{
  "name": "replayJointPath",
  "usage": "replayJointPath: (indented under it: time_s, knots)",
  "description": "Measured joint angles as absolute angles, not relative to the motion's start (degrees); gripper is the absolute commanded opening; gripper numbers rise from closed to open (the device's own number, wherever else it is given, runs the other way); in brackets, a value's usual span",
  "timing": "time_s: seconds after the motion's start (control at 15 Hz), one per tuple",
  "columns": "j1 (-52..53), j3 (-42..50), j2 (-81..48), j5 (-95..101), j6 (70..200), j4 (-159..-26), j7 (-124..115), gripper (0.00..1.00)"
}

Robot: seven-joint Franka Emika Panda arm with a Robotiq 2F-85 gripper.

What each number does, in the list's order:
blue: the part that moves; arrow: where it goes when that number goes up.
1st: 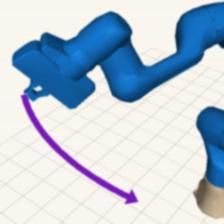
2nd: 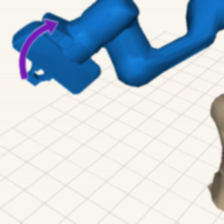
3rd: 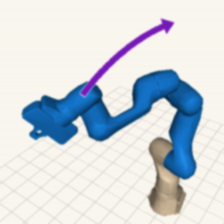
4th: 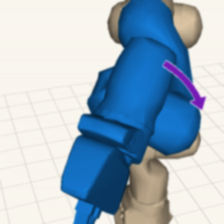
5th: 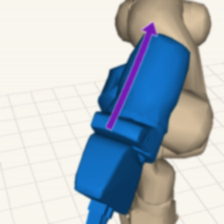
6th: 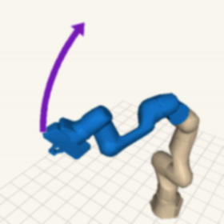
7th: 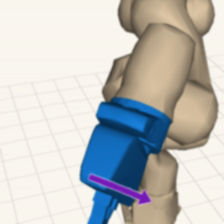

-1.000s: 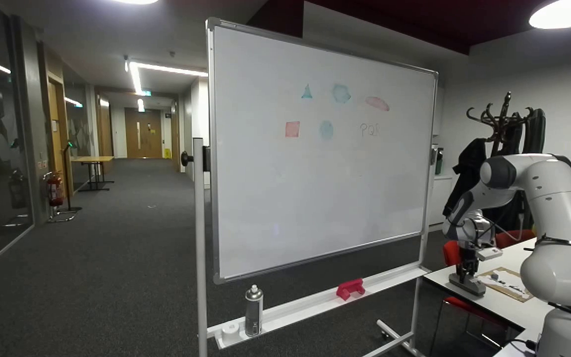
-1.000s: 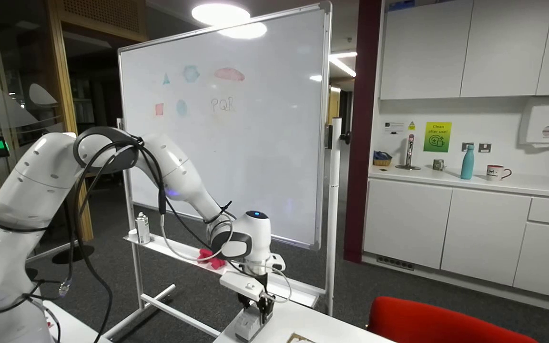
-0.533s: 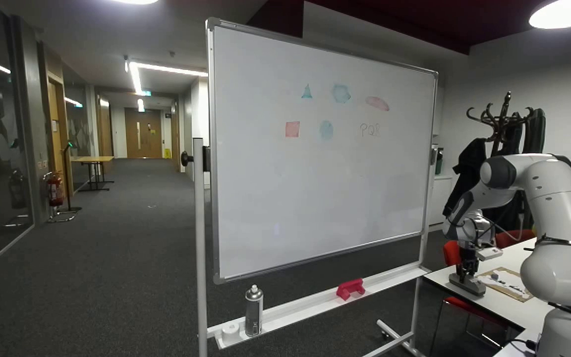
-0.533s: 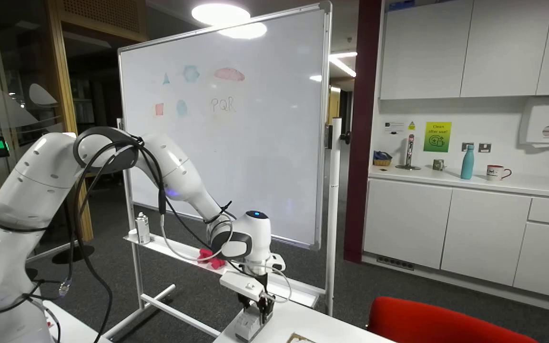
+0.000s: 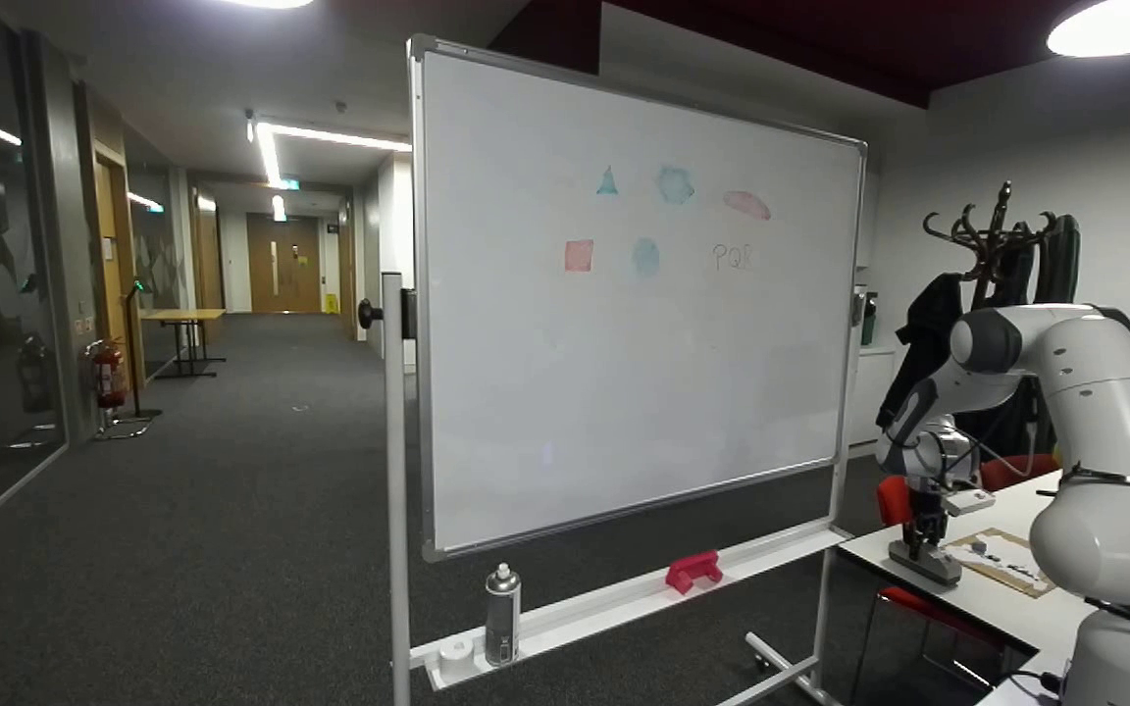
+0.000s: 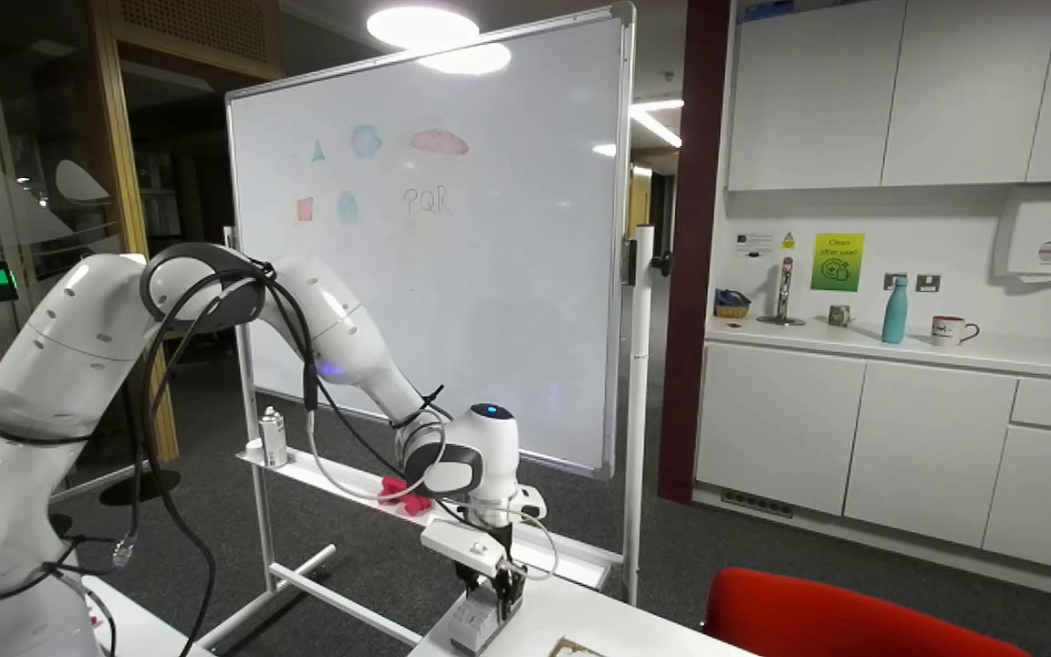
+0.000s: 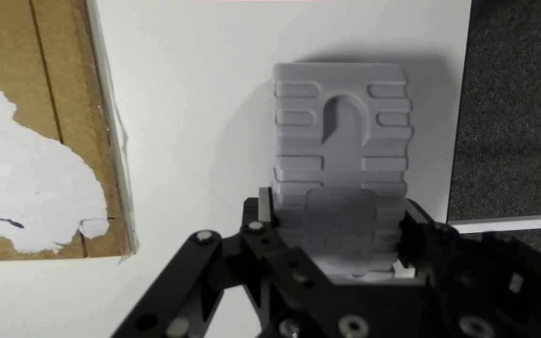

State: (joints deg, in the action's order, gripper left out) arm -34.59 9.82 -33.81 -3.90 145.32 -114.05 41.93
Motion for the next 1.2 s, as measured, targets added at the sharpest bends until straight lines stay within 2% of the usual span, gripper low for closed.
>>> replayJointPath:
  time_s: [0.8, 0.87, 1.2]
  knots:
    - [-34.59, 9.82, -33.81, -3.9, 145.32, -114.05, 41.92, 0.59]
    - [-34.59, 9.82, -33.81, -3.9, 145.32, -114.05, 41.92, 0.34]
    - [-34.58, 9.72, -34.09, -3.9, 145.33, -114.06, 41.93, 0.34]
